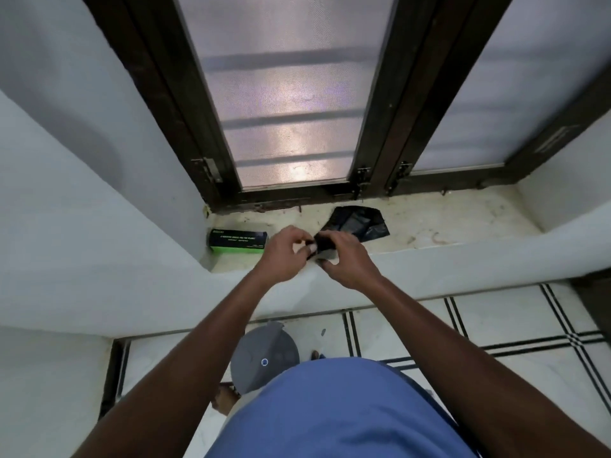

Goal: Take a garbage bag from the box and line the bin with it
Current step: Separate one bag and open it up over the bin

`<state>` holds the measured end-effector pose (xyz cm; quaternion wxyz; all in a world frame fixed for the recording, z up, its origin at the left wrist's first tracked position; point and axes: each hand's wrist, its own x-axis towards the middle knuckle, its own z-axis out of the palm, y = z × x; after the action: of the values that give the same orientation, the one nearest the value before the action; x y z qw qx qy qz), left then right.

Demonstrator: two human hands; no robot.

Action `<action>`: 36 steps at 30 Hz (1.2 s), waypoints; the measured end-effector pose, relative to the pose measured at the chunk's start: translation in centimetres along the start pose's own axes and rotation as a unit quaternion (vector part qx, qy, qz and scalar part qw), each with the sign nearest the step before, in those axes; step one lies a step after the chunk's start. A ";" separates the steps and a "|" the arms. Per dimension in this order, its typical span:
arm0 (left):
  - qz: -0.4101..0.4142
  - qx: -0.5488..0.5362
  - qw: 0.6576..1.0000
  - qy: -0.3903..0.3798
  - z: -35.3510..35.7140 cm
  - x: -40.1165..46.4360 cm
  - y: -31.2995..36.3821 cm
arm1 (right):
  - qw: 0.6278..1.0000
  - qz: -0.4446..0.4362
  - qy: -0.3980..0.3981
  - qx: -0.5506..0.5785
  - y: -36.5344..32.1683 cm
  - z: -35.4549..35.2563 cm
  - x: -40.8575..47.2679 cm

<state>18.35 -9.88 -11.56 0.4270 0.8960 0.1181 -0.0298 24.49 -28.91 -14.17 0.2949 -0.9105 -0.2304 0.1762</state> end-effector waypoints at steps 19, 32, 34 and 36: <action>-0.201 -0.421 0.883 0.040 -12.2 -13.9 -0.5 | 0.976 -0.086 0.125 0.157 -14.9 -1.4 -7.0; -0.153 -0.457 0.867 0.122 -19.5 -22.7 -4.7 | 0.916 0.036 -0.136 0.376 -19.7 3.0 -16.6; -0.187 -0.367 0.911 -0.008 -18.5 -25.3 -4.8 | 0.823 0.102 -0.123 0.545 -21.9 3.9 -17.5; -0.172 -0.328 0.911 -0.180 -17.0 -27.8 -4.7 | 0.749 0.156 -0.084 0.639 -22.3 5.0 -17.9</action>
<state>-10.57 0.94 -0.09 0.6992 0.6509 0.1943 -0.2228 0.28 -19.94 -0.88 0.7554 -0.5146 0.0578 0.4015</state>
